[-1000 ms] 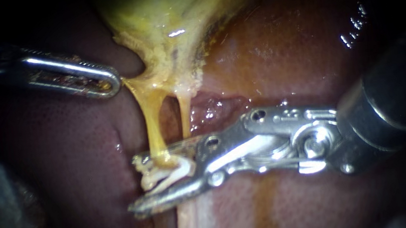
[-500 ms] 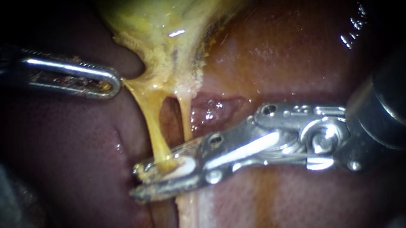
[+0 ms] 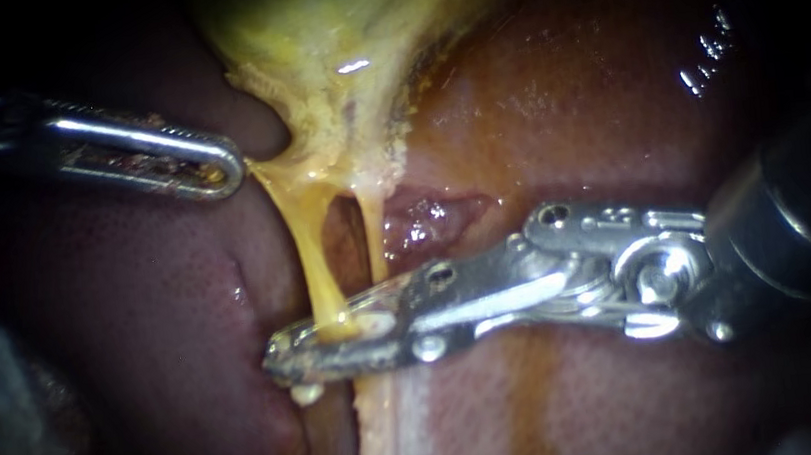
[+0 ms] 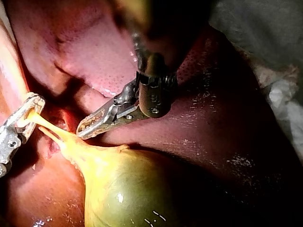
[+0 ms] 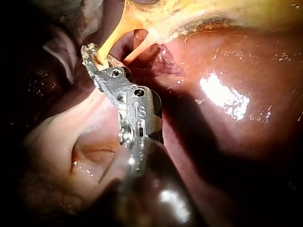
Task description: Clipping second clip left tube
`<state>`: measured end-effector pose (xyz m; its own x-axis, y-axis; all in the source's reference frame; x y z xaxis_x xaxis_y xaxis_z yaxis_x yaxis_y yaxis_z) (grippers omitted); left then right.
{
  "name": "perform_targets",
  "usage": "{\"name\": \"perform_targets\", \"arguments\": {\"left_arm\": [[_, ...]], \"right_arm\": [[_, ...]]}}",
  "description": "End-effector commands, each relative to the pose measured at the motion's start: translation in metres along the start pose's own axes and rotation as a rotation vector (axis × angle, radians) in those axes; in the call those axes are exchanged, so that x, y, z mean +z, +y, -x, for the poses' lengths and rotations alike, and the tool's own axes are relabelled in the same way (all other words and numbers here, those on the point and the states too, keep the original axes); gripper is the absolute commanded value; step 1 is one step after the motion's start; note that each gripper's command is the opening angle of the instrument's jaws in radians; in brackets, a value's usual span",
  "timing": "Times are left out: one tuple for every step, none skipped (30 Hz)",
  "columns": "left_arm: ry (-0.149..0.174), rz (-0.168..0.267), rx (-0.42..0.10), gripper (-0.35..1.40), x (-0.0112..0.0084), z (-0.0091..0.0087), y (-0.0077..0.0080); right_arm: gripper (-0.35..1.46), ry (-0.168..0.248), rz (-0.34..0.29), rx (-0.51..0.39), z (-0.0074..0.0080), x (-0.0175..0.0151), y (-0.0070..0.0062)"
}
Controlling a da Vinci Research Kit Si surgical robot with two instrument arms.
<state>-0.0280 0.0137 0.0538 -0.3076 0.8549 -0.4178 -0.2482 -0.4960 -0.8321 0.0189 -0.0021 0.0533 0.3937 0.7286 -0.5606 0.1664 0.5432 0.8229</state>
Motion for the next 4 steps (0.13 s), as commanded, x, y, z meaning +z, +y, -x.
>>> {"name": "perform_targets", "arguments": {"left_arm": [[0.000, 0.000, 0.000, -0.35, 0.0000, 0.0000, 0.0000], [0.000, 0.000, 0.000, -0.35, 0.0000, 0.0000, 0.0000], [0.000, 0.000, 0.000, -0.35, 0.0000, 0.0000, 0.0000], [0.000, 0.000, 0.000, -0.35, 0.0000, 0.0000, 0.0000]], "right_arm": [[-0.35, -0.001, -0.002, -0.001, 0.0000, 0.0001, 0.0000], [-0.35, -0.001, -0.002, -0.001, 0.0001, 0.0001, 0.0000], [-0.35, -0.001, -0.001, -0.001, 0.0001, 0.0001, 0.0001], [-0.35, -0.001, -0.001, -0.001, 0.0000, 0.0002, 0.0002]]}}
